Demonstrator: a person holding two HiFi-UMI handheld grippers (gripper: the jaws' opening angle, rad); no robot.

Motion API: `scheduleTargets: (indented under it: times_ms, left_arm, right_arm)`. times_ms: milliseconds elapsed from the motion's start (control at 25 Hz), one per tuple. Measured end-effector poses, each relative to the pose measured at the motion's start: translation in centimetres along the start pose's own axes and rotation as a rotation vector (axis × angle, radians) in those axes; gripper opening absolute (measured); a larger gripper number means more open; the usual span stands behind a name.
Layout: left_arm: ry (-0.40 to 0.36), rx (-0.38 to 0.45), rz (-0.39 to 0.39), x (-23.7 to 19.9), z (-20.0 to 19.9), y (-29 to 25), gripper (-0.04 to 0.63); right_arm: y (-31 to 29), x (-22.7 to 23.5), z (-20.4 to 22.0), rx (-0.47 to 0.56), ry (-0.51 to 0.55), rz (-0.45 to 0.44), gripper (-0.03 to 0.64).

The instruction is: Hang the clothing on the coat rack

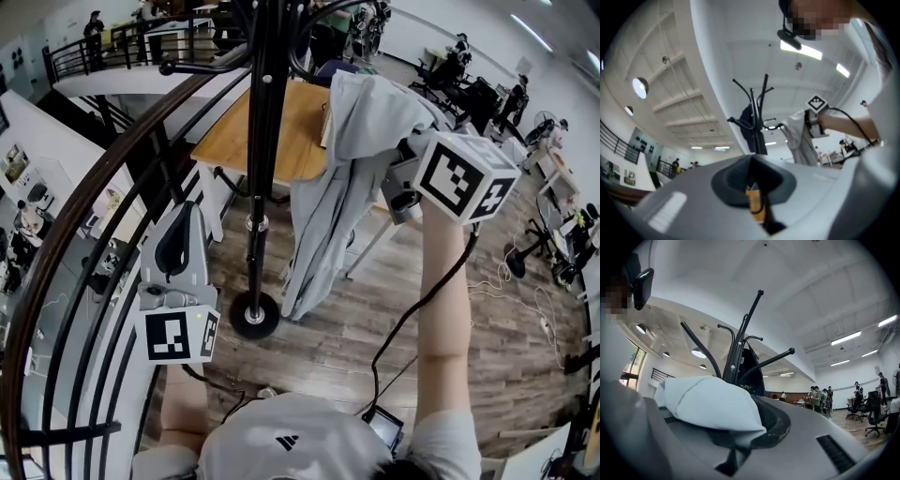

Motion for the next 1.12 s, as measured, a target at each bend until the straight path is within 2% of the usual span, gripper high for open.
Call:
scheduleTargets:
  times_ms: [120, 360, 760, 1120]
  left_arm:
    - [0.002, 0.002, 0.001, 0.1, -0.1, -0.1, 0.008]
    - [0.005, 0.001, -0.009, -0.4, 0.2, -0.1, 0.008]
    - [0.002, -0.004, -0.005, -0.2, 0.1, 0.0, 0.008]
    - [0.000, -0.010, -0.002, 0.1, 0.1, 0.6, 0.008]
  right_arm:
    - [-0.3, 0.2, 0.0, -0.004, -0.009, 0.006, 0.003]
    - [-1.2, 0.3, 0.6, -0.034, 0.038, 0.022, 0.005]
    - [-1.5, -1.1, 4.2, -0.081, -0.009, -0.043, 0.005]
    - [-1.0, -1.6, 8.1, -0.097, -0.108, -0.063, 0.005]
Point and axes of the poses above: the fingertips, and each gripper's own axes: y backward along the fingers, x to its right, z out of its underside, the point moved 5 cm from there along y, backward along the fingers
